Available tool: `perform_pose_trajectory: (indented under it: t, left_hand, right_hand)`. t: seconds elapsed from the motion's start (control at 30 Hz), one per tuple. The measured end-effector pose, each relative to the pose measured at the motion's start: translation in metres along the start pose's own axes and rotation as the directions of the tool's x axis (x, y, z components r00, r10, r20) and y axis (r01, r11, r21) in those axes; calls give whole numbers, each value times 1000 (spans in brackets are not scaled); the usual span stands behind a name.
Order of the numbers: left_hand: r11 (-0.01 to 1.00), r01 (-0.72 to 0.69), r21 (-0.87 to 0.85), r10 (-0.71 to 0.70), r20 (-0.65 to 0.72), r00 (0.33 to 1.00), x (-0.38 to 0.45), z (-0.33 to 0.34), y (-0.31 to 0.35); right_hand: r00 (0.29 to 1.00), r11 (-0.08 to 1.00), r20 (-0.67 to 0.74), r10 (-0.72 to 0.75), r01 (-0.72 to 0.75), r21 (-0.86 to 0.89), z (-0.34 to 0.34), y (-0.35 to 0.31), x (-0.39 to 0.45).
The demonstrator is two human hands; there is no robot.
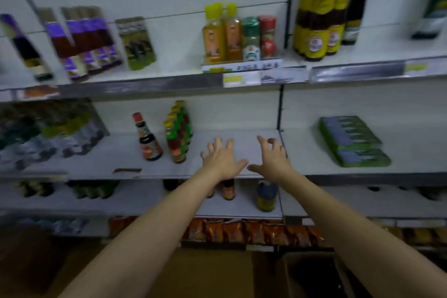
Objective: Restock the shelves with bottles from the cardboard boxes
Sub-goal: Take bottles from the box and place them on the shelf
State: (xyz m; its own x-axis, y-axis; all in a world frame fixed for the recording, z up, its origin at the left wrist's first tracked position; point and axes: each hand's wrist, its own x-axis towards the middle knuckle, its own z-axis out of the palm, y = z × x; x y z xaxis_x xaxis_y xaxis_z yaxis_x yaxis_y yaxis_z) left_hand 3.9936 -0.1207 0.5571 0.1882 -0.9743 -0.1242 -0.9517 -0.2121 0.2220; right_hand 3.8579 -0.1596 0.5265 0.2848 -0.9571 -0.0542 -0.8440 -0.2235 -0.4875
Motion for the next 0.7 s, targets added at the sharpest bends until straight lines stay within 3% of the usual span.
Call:
perform_pose_trajectory:
  t: [0.13,0.33,0.53,0.7]
  left_hand:
    - [974,-222,55,220,30,975,31,2,30]
    - [882,-468,49,460,124,880,55,27,55]
    - [757,-653,19,624,274,732,55,75,55]
    - [667,-744,45,667,409,623,33,121,34]
  right_hand:
    - [981,984,-67,180,-180,11,-16,29,3]
    - [908,918,-139,396,-394,42,-11,54,-13]
    - [750,758,-118,651,-634,153,44,69,-66]
    - [628,627,-70,775,-751,207,105,67,-115]
